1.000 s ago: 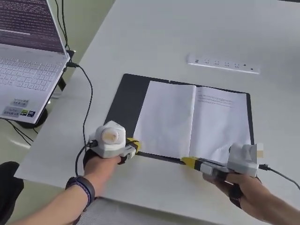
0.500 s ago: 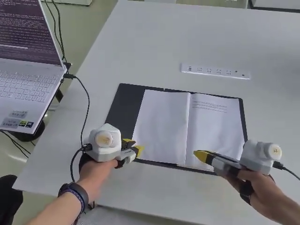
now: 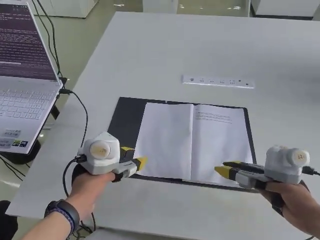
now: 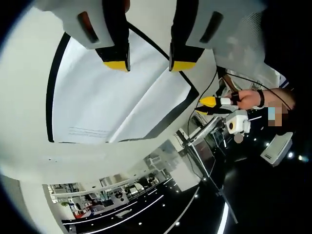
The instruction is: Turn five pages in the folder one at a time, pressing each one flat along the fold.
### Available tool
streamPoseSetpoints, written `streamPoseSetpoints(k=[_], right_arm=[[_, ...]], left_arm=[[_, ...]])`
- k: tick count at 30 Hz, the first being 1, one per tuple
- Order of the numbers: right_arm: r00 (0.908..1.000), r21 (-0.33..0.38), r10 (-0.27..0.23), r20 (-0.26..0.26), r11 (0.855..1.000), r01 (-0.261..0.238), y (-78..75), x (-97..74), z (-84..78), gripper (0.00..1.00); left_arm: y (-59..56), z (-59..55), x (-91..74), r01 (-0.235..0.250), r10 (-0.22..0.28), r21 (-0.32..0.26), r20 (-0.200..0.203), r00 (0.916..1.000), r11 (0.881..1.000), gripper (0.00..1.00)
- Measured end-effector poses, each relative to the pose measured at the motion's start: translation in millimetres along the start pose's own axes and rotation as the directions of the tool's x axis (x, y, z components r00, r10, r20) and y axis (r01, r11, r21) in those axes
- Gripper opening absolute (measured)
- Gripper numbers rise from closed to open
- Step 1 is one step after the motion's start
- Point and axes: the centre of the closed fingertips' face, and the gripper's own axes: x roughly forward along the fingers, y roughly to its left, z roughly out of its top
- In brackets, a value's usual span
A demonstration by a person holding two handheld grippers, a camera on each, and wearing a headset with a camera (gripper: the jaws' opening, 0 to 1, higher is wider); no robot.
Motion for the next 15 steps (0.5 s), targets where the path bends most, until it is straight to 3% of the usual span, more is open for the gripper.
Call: streamPoseSetpoints(k=[9, 15], right_arm=[[0.9976, -0.066, -0.063, 0.027, 0.996, 0.065, -11.4, -35.4, 12.6, 0.42], [0.9938, -0.109, -0.107, 0.031, 0.988, 0.110, -13.9, -55.2, 9.8, 0.50]], left_arm=[[-11.4, 5.5, -16.3, 0.004, -0.004, 0.063, -0.001, 1.0000, 0.998, 0.44], [-17.0, 9.8, -30.4, 0.004, -0.006, 0.056, 0.025, 0.9997, 0.998, 0.52]])
